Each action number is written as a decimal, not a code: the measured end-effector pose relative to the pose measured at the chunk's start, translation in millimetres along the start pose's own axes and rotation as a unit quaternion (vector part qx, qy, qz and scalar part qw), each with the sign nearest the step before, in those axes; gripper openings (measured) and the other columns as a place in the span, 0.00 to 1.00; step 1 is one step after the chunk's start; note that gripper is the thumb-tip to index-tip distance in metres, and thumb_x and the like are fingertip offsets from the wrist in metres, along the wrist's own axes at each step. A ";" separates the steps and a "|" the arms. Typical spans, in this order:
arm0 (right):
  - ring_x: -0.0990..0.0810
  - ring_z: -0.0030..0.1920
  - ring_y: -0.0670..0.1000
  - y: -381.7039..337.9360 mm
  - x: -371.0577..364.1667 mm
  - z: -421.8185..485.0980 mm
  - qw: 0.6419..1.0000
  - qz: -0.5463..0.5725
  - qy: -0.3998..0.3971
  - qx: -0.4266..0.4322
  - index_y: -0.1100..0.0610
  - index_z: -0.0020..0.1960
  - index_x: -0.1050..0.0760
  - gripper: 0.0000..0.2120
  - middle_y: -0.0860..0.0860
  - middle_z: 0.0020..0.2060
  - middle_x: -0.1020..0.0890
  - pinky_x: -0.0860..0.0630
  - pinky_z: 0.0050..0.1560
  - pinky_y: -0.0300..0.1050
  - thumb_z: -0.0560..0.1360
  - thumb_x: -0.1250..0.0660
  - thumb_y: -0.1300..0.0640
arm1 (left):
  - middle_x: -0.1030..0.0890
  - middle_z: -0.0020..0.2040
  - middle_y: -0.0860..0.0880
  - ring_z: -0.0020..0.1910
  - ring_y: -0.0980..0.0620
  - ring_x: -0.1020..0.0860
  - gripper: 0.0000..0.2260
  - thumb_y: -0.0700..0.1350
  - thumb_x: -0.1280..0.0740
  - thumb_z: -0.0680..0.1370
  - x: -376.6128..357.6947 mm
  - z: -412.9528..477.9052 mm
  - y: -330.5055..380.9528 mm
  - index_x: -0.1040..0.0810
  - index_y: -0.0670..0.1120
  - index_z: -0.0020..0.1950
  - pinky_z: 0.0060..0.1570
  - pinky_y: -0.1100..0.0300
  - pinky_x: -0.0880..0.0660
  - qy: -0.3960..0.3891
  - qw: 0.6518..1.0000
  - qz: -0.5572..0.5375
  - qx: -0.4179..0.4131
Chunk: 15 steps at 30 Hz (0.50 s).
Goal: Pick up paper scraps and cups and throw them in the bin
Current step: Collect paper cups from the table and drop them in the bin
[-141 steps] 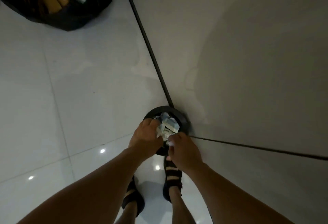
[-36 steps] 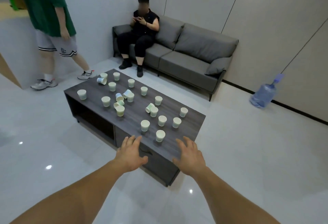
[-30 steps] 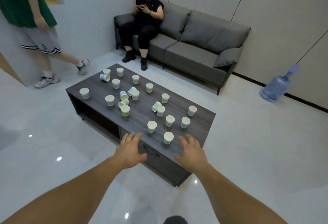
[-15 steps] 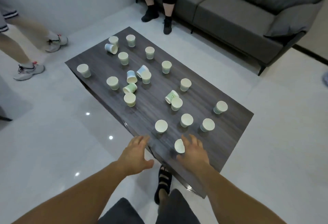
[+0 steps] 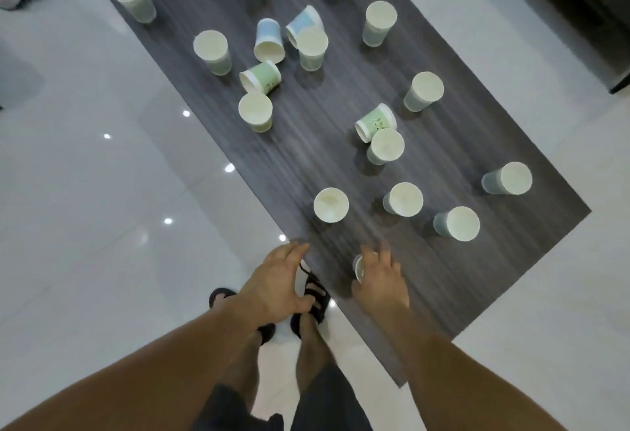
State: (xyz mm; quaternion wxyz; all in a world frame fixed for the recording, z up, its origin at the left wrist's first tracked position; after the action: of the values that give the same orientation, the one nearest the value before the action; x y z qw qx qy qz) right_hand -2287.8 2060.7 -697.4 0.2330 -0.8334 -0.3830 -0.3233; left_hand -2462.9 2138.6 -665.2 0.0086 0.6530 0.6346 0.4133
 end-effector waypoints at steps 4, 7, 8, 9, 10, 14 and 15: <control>0.27 0.61 0.57 -16.7 5.9 -11.7 0.994 0.110 -0.006 0.025 0.50 0.75 0.41 0.33 0.53 0.68 0.35 0.28 0.60 0.49 0.73 0.33 0.48 | 0.46 0.78 0.52 0.75 0.52 0.47 0.43 0.56 0.29 0.70 -4.2 -10.0 -9.6 0.50 0.53 0.78 0.72 0.60 0.44 -0.010 1.000 -0.002 0.011; 0.29 0.66 0.52 -50.9 22.1 -26.2 0.977 0.192 -0.025 0.090 0.48 0.77 0.43 0.37 0.49 0.71 0.36 0.29 0.63 0.47 0.73 0.32 0.45 | 0.44 0.77 0.52 0.75 0.53 0.46 0.43 0.56 0.28 0.69 7.7 -15.5 0.1 0.48 0.53 0.78 0.72 0.61 0.44 0.003 1.000 -0.005 -0.014; 0.30 0.68 0.50 -63.1 28.8 -29.7 0.971 0.205 -0.030 0.116 0.47 0.77 0.44 0.37 0.47 0.72 0.36 0.31 0.65 0.45 0.73 0.32 0.44 | 0.43 0.77 0.52 0.75 0.53 0.45 0.43 0.55 0.28 0.69 13.8 -16.4 3.5 0.47 0.52 0.78 0.72 0.62 0.44 0.013 1.000 -0.010 -0.026; 0.32 0.69 0.47 -74.5 36.1 -32.9 0.966 0.213 -0.033 0.140 0.46 0.77 0.44 0.37 0.46 0.73 0.35 0.32 0.65 0.43 0.73 0.33 0.43 | 0.40 0.76 0.53 0.74 0.54 0.43 0.42 0.55 0.28 0.69 20.9 -17.4 6.8 0.45 0.52 0.77 0.71 0.63 0.43 0.024 0.999 -0.021 -0.035; 0.33 0.69 0.46 -84.5 44.0 -35.5 0.963 0.218 -0.032 0.158 0.45 0.77 0.44 0.37 0.45 0.73 0.35 0.33 0.65 0.41 0.72 0.33 0.42 | 0.36 0.73 0.53 0.72 0.54 0.39 0.40 0.54 0.27 0.69 29.1 -18.5 9.1 0.42 0.52 0.76 0.69 0.63 0.40 0.039 0.998 -0.038 -0.040; 0.32 0.69 0.45 -113.9 65.2 -35.9 0.957 0.221 -0.038 0.185 0.42 0.76 0.42 0.37 0.42 0.71 0.32 0.33 0.67 0.43 0.69 0.36 0.35 | 0.26 0.57 0.59 0.56 0.58 0.26 0.30 0.52 0.28 0.66 58.9 -21.5 9.6 0.32 0.58 0.67 0.55 0.62 0.27 0.094 0.989 -0.107 -0.048; 0.32 0.69 0.45 -120.7 66.2 -35.3 0.955 0.215 -0.047 0.198 0.42 0.75 0.42 0.38 0.42 0.71 0.31 0.33 0.67 0.43 0.69 0.38 0.32 | 0.26 0.56 0.60 0.54 0.59 0.26 0.29 0.52 0.28 0.66 62.9 -22.0 8.1 0.32 0.59 0.65 0.53 0.62 0.26 0.100 0.987 -0.117 -0.048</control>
State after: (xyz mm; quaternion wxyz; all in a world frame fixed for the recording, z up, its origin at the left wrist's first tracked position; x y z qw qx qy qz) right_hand -2362.8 2142.7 -608.9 0.4385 -0.8476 -0.2618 -0.1436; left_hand -2477.6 2178.3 -613.1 0.0249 0.5286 0.6833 0.5030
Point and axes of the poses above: each hand's wrist, its own z-axis towards the middle knuckle, its own x-axis out of the back of the hand, y = z × x, the point moved 9 cm from there along z, towards the middle knuckle
